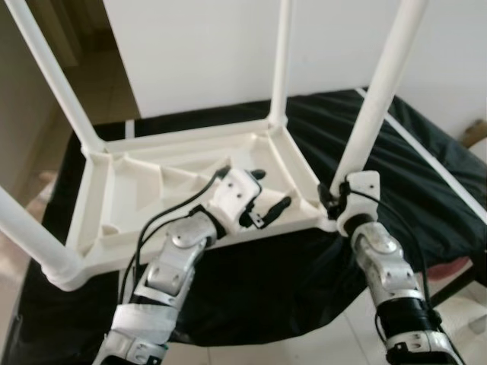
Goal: Building children table
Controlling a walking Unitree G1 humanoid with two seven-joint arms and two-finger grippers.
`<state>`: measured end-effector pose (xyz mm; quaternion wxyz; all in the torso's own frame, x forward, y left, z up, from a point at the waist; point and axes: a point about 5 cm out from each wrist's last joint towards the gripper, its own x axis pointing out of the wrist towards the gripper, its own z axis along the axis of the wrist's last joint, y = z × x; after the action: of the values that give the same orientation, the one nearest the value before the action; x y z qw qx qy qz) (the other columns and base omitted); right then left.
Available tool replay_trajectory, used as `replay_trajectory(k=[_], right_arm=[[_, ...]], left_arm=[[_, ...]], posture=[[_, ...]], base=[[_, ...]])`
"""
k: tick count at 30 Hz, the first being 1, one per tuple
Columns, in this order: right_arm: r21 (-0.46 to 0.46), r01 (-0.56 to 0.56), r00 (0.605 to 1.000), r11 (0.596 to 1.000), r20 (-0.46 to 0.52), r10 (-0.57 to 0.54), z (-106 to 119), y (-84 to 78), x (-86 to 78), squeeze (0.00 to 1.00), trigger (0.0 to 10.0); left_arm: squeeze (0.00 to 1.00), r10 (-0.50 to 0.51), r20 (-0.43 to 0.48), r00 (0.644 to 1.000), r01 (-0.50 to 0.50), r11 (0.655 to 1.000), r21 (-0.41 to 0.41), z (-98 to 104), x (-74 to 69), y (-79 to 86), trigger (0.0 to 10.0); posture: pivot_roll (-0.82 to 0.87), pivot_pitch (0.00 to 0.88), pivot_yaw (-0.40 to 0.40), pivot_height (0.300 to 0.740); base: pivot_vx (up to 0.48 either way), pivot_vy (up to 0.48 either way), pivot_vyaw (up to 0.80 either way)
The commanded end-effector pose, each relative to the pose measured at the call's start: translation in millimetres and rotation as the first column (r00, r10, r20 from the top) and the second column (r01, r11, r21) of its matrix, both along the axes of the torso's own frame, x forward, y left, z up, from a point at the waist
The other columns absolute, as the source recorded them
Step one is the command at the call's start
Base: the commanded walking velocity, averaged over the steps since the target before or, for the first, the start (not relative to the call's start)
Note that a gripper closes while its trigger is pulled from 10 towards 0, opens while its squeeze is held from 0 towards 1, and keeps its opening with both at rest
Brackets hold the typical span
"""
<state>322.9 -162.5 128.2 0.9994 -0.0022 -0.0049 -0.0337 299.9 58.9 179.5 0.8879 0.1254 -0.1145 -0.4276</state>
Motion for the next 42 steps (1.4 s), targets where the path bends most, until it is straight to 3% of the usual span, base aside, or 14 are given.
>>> replay_trajectory(k=[1,7,8,16,17,19,20,31,35,36,42], right_arm=[[-0.012,0.093,0.991,0.996,-0.096,-0.094,-20.2,-3.4,-7.7,0.0,10.0],[0.046,0.24,0.962,0.97,-0.142,-0.232,-21.0,15.0,-12.8,0.0,10.0],[0.054,0.215,0.968,0.975,-0.142,-0.206,-20.0,22.7,-12.7,0.0,10.0],[0.045,0.146,0.987,0.988,-0.069,-0.142,-11.0,25.2,-11.8,0.0,10.0],[0.042,0.133,0.99,0.99,-0.049,-0.131,-8.3,26.9,-12.1,0.47,10.0],[0.042,0.133,0.99,0.99,-0.049,-0.131,-8.3,26.9,-12.1,0.47,10.0],[0.038,0.119,0.993,0.992,-0.026,-0.118,-4.7,30.2,-13.1,1.0,10.0],[0.04,0.026,0.996,0.999,0.08,-0.029,6.2,24.2,-25.2,1.0,10.0],[0.022,-0.071,0.992,0.997,0.101,0.069,3.8,4.3,-29.2,1.0,10.0],[0.026,-0.135,0.987,0.991,0.095,0.132,2.8,-4.6,-29.0,0.0,10.0],[-0.105,-0.303,0.951,0.947,0.036,0.308,-0.7,-12.6,-22.7,0.0,10.0]], left_arm=[[0.0,0.002,-0.017,1.0,-0.002,1.0,0.012,-5.2,-0.6,-1.3,10.0],[0.0,0.0,-0.015,1.0,0.0,1.0,0.017,-6.1,-1.1,-0.9,10.0],[0.0,0.0,-0.016,1.0,0.0,1.0,0.016,-6.0,-1.3,-1.6,10.0],[0.0,0.003,-0.015,1.0,-0.003,1.0,0.014,-6.2,-2.0,-1.8,10.0],[0.0,0.006,-0.014,1.0,-0.006,1.0,0.015,-6.1,-1.7,-0.9,10.0],[0.0,0.006,-0.014,1.0,-0.006,1.0,0.015,-6.1,-1.7,-0.9,10.0],[0.0,0.008,-0.014,1.0,-0.007,1.0,0.016,-6.2,-1.6,-0.1,10.0],[0.0,-0.004,-0.013,1.0,0.004,1.0,0.018,-6.8,-3.3,-1.3,10.0],[0.0,-0.011,-0.012,1.0,0.012,1.0,0.024,-6.7,-3.7,-1.5,10.0],[0.0,-0.013,-0.012,1.0,0.013,1.0,0.026,-6.1,-3.1,-1.2,10.0],[0.0,-0.012,-0.009,1.0,0.013,1.0,0.028,-4.7,-1.4,-1.1,10.0]], posture=[[-0.02,0.0,0.034,0.74],[-0.01,0.0,0.028,0.74],[-0.01,0.0,0.027,0.74],[0.0,0.0,0.019,0.74],[0.0,0.0,0.019,0.74],[0.0,0.0,0.019,0.74],[-0.01,0.0,0.019,0.74],[-0.02,0.0,0.032,0.74],[-0.02,0.0,0.036,0.74],[-0.02,0.0,0.04,0.74],[-0.03,0.0,0.047,0.74]], base=[[0.0,0.0,0.0],[0.0,0.0,0.0],[0.0,0.0,0.0],[0.0,0.0,0.0],[0.0,0.0,0.0],[0.0,0.0,0.0],[0.0,0.0,0.0],[0.0,0.0,0.0],[0.0,0.0,0.0],[0.0,0.0,0.0],[0.0,0.0,0.0]])
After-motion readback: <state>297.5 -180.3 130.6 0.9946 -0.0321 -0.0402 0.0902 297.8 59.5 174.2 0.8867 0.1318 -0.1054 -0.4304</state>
